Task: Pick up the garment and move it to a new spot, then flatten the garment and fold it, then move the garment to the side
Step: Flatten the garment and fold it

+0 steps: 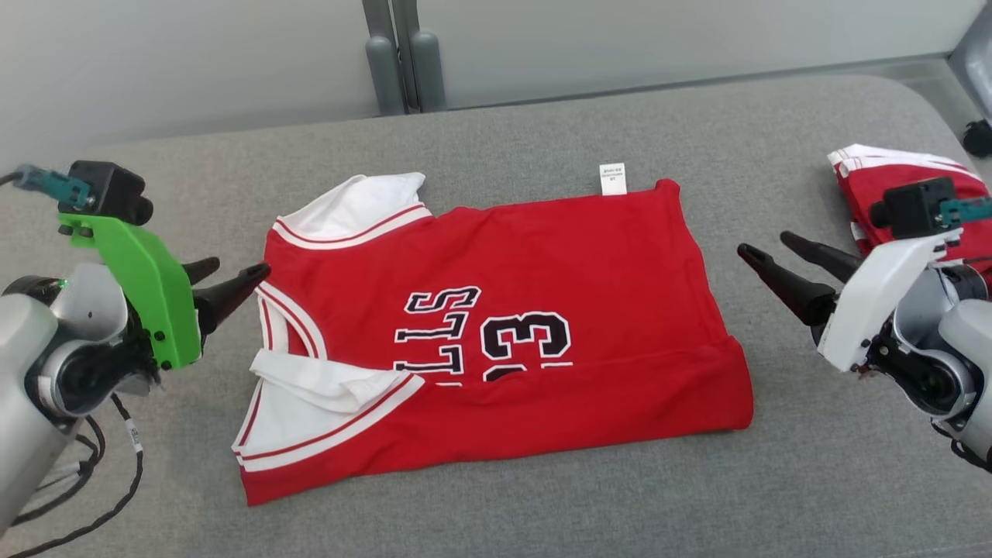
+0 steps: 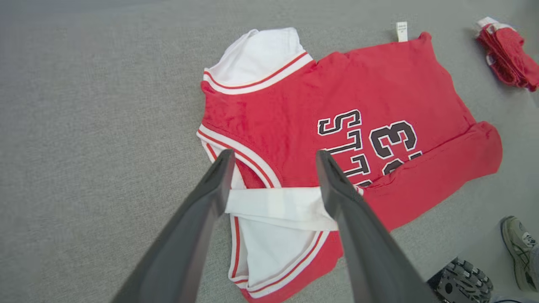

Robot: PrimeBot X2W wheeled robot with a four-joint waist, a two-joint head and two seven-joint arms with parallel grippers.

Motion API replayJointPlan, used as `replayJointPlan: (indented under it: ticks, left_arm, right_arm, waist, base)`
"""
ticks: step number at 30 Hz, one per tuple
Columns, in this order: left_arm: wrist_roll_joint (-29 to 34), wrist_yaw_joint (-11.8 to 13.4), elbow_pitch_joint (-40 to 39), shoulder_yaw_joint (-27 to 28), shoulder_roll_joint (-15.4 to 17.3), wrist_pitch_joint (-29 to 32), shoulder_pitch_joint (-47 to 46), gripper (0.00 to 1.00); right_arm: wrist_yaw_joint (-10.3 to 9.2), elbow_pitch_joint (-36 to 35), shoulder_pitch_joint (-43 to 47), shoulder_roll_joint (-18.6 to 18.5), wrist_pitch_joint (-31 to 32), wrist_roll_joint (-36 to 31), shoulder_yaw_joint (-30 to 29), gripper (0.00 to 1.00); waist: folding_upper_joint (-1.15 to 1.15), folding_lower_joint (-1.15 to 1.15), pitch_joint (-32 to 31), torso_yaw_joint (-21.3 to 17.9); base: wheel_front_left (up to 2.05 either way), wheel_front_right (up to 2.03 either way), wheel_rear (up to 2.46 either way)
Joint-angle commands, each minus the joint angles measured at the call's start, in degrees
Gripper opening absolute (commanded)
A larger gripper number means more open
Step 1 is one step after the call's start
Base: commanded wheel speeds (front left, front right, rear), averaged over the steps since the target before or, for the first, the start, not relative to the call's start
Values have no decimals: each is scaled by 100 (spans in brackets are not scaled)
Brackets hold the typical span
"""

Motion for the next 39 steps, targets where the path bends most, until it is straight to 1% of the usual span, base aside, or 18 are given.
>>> replayJointPlan:
  ticks: [1, 4, 5, 7, 9, 12, 14, 16, 18, 20, 22, 23, 24, 27, 30, 33, 38, 39]
  left_arm:
    - [126, 63, -79, 66, 22, -348, 191, 100]
    - [496, 320, -357, 170, 116, -1286, 533, 100]
    - [655, 441, -439, 183, 146, -1560, 636, 100]
    - [1074, 781, -639, 170, 234, -2196, 869, 100]
    - [1307, 1150, -832, 245, 238, -2813, 1165, 100]
    - [1708, 1739, -1120, 315, 343, -3652, 1568, 100]
    - [1788, 2038, -1301, 432, 299, -3977, 1871, 100]
    - [1901, 2334, -1460, 660, 253, -4119, 2261, 100]
    - [1981, 2516, -1553, 866, 166, -4157, 2614, 100]
    - [2154, 2649, -1671, 1159, 29, -4159, 3066, 100]
    - [2366, 2701, -1709, 1373, -117, -4157, 3487, 100]
    - [2398, 2687, -1706, 1421, -211, -4157, 3674, 100]
    - [2455, 2642, -1708, 1530, -330, -4159, 3818, 100]
    - [2456, 2514, -1481, 1526, -507, -4160, 4129, 100]
    - [2311, 2314, -1135, 1462, -612, -4104, 4227, 100]
    - [2138, 2098, -813, 1386, -705, -3867, 4149, 100]
    - [1942, 1668, -362, 1142, -847, -3251, 3900, 100]
    - [1934, 1625, -307, 1110, -862, -3165, 3846, 100]
  right_arm:
    - [-1, -15, 171, -25, -363, -172, -73, 100]
    - [-2, 62, 477, 37, -1301, -538, -341, 100]
    - [-1, 102, 552, 61, -1465, -663, -466, 100]
    - [0, 144, 790, 209, -1621, -870, -848, 100]
    - [-2, 133, 1073, 374, -1656, -1235, -1526, 100]
    - [-1, -52, 1854, 815, -1645, -1994, -2660, 100]
    - [-1, -190, 2369, 1097, -1646, -2463, -3200, 100]
    - [-1, -328, 2878, 1417, -1647, -2820, -3670, 100]
    - [-1, -384, 3246, 1603, -1648, -3058, -3892, 100]
    - [0, -346, 3602, 1757, -1648, -3280, -3927, 100]
    - [0, -295, 3736, 1893, -1580, -3278, -3915, 100]
    - [0, -244, 3770, 1881, -1527, -3346, -3882, 100]
    - [-2, -164, 3795, 1915, -1436, -3342, -3855, 100]
    - [-1, 37, 3722, 2001, -1076, -3266, -3648, 100]
    - [-1, 325, 3532, 2072, -815, -3166, -3578, 100]
    - [0, 575, 3381, 2186, -638, -3089, -3512, 100]
    - [-1, 906, 3121, 2295, -458, -2921, -3411, 100]
    - [-1, 957, 3087, 2297, -417, -2933, -3380, 100]
  waist:
    - [0, 0, -317, 60]
    - [0, 0, -467, 92]
    - [0, 0, -501, 98]
    - [0, 0, -568, 89]
    - [0, 0, -617, 85]
    - [0, 0, -641, 89]
    - [0, 0, -652, 104]
    - [0, 0, -659, 102]
    - [0, 0, -644, 99]
    - [0, 0, -616, 100]
    - [0, 0, -558, 78]
    - [0, 0, -521, 74]
    - [0, 0, -487, 78]
    - [0, 0, -405, 75]
    - [0, 0, -346, 73]
    - [0, 0, -307, 98]
    - [0, 0, -254, 126]
    - [0, 0, -244, 128]
  base:
    - [0, 0, 0]
    - [0, 0, 0]
    - [0, 0, 0]
    - [0, 0, 0]
    - [0, 0, 0]
    - [0, 0, 0]
    - [0, 0, 0]
    - [0, 0, 0]
    - [0, 0, 0]
    - [0, 0, 0]
    - [0, 0, 0]
    - [0, 0, 0]
    - [0, 0, 0]
    - [0, 0, 0]
    - [0, 0, 0]
    - [0, 0, 0]
    - [0, 0, 0]
    - [0, 0, 0]
